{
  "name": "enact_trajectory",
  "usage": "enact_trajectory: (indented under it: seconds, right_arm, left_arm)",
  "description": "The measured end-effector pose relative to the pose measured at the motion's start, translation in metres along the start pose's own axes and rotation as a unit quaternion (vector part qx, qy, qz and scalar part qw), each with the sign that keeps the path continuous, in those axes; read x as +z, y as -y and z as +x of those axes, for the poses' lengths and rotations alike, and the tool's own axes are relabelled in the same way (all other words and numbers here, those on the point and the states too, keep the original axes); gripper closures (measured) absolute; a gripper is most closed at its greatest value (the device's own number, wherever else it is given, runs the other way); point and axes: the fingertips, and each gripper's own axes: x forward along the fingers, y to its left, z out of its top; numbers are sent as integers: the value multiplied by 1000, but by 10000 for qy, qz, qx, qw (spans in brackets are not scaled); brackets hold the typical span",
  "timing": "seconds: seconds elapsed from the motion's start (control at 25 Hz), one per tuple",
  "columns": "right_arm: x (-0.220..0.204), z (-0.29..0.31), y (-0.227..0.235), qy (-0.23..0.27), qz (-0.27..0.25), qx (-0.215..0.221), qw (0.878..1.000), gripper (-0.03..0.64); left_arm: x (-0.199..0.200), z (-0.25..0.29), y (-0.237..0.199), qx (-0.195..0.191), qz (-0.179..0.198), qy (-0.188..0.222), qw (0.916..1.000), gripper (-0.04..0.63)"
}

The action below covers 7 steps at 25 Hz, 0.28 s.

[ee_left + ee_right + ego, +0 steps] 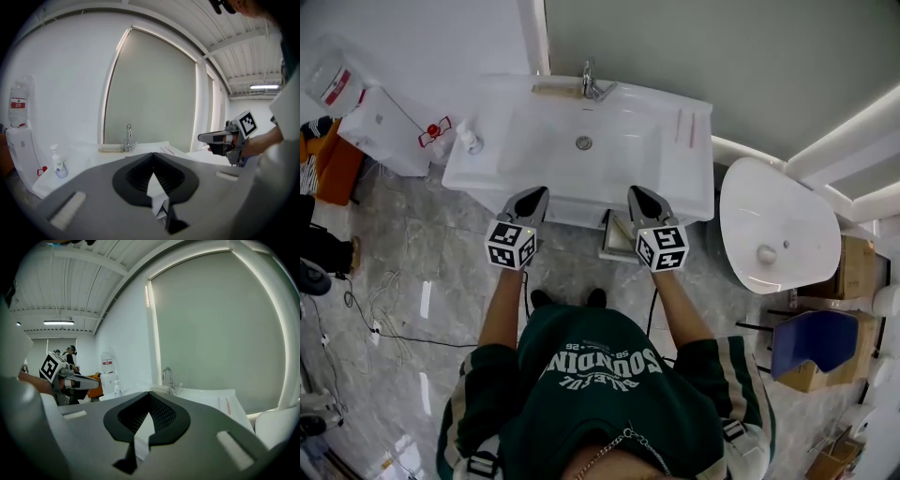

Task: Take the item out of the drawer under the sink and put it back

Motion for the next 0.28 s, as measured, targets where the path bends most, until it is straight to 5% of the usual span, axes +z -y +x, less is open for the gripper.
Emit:
enact_trajectory:
  seconds: [0.28]
  right_arm:
    - [-7,-8,-6,-38,3,87,10000,615]
  left_arm:
    - [-11,-3,9,-3,-45,-72,10000,551]
